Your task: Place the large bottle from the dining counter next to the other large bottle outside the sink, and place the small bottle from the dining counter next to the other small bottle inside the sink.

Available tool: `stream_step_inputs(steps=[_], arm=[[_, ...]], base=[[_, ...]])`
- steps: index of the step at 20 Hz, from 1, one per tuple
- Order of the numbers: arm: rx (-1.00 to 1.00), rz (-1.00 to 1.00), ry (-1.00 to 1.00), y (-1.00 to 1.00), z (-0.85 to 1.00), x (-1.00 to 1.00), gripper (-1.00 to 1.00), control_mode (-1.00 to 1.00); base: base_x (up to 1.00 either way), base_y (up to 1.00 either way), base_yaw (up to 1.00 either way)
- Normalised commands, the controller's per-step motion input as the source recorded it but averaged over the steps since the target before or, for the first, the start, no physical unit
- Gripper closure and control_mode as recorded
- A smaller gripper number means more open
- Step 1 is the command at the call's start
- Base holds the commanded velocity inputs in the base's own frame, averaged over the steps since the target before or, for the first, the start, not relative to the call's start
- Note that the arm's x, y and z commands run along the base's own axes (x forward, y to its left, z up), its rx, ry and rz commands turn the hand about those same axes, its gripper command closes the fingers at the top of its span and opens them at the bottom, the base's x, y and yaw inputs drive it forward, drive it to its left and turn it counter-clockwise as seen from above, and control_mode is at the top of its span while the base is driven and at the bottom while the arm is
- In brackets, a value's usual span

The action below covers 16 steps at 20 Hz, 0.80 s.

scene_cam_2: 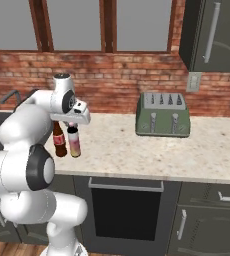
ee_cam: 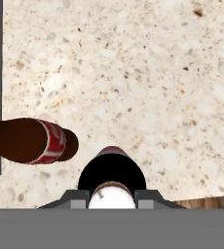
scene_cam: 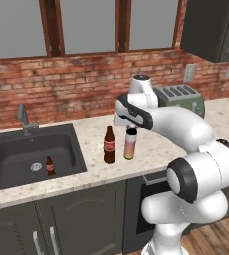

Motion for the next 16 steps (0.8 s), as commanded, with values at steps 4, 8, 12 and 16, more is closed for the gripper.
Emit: stream_step_inputs(steps=[4,8,12,16], arm=[[0.0,0.0,0.0,0.06,-0.24,0.01,1.0,-1.0],[0.0,0.0,0.0,0.01,-0.23,0.04,1.0,-1.0],[0.0,0.0,0.0,0.0,-0.19,0.06,1.0,-1.0],[0.0,0.0,0.0,0.0,-0.15,0.14,1.0,-1.0]], base=[[0.0,0.0,0.0],[0.0,0.0,0.0],[0.0,0.0,0.0],[0.0,0.0,0.0]])
